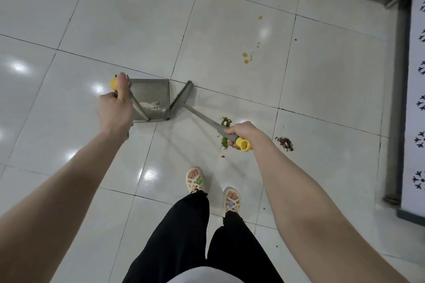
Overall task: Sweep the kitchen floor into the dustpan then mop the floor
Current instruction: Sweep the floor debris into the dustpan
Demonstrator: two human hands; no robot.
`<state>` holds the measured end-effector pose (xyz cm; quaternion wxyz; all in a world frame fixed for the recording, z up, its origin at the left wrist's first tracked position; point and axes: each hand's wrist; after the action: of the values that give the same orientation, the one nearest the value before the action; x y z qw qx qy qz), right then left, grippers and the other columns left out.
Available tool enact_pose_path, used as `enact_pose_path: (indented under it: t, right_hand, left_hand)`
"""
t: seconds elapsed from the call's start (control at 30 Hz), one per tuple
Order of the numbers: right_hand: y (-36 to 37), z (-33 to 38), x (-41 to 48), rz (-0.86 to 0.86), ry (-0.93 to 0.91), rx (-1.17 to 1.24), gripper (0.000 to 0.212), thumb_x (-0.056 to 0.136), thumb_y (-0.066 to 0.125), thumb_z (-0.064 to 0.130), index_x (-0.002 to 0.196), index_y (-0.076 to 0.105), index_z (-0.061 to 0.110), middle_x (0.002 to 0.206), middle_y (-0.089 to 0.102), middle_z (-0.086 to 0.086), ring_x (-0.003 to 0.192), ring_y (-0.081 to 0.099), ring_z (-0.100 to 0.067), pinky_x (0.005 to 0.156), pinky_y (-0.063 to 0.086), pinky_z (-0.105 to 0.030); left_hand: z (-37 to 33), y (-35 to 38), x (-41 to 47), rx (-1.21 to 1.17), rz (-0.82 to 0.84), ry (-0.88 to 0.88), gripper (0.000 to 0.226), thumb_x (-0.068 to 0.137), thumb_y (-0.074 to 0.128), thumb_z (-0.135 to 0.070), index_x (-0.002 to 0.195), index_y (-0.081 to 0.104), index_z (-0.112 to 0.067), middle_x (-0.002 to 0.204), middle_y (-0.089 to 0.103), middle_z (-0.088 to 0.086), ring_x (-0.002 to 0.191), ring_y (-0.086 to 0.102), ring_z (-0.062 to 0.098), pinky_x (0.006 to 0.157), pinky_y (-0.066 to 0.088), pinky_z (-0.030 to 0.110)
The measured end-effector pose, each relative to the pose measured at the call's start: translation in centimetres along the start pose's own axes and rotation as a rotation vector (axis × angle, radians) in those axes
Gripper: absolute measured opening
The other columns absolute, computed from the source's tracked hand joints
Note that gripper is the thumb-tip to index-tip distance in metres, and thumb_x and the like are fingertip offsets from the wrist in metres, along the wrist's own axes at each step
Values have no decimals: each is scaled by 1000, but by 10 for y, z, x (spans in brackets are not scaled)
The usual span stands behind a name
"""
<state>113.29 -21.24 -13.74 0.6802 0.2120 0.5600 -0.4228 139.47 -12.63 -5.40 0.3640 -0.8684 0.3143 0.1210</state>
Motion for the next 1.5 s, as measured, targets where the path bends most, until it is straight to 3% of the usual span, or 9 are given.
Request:
enact_pose_path:
  t: [0.1,0.2,0.37,0.5,0.63,1.0,1.13,1.27,1.5]
  right_hand:
    - [-22,-11,-7,-34,36,0,16,88,66,11,87,53,1,73,60,-17,53,58,-21,40,47,-21]
    - [-54,-30,-17,-78,78,29,19,89,66,10,100,54,0,81,60,-18,54,60,-20,38,48,-20]
    - [-106,-69,-40,-152,162,109,23,89,65,12,104,51,2,79,59,-18,37,60,-16,37,47,-18]
    - [-129,-89,-58,-215,153,146,22,87,67,9,101,53,-1,78,57,-16,45,59,-18,36,46,-18]
    - [-134,-86,-75,-245,82,212,15,83,71,6,84,56,5,79,55,-13,36,56,-15,34,44,-17]
    - [-75,-44,-63,-114,-47,49,35,81,73,9,111,63,-6,70,60,-15,34,56,-15,37,43,-17]
    - [-40,-19,-47,-66,-68,34,27,83,71,7,105,63,-5,58,60,-14,31,53,-14,35,42,-17]
    - [-4,4,-26,-9,-85,13,30,81,73,9,106,64,-7,79,63,-19,38,56,-17,38,45,-20]
    - [14,23,-5,10,-11,-23,17,86,69,12,81,57,0,70,62,-18,47,57,-20,42,47,-22]
  left_hand:
    - [-1,5,-2,-3,33,7,64,84,35,-74,80,50,-12,76,42,10,60,41,22,54,37,31]
    - [-4,13,-7,3,51,2,70,77,34,-79,80,54,-12,76,43,11,63,42,22,58,40,34]
    - [-14,35,-25,-19,96,-37,81,73,30,-84,67,52,-5,66,50,7,67,50,26,69,51,40]
    - [-14,50,-33,-49,99,-70,72,85,33,-76,62,47,-9,62,48,4,64,49,27,61,45,34]
    - [-14,54,-38,-49,124,-68,73,86,32,-76,62,47,-9,64,47,5,58,46,26,50,38,27]
    - [-22,16,-24,9,71,18,72,88,30,-74,76,51,-6,72,47,12,50,43,26,51,37,28]
    - [-22,0,-10,48,30,13,70,88,28,-74,82,53,-9,73,46,12,52,46,27,51,39,29]
    - [-17,-11,3,49,-10,13,73,84,29,-77,80,53,-9,68,44,13,58,47,27,50,40,32]
    - [-14,-12,15,37,-13,-11,72,86,32,-75,71,48,-6,68,43,12,54,45,26,49,38,28]
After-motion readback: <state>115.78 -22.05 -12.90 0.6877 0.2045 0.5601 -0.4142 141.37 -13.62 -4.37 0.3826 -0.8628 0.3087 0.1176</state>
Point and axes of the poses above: each hand's wrist, its own x-axis towards the middle knuckle, its own y-axis out of the palm, z = x × y
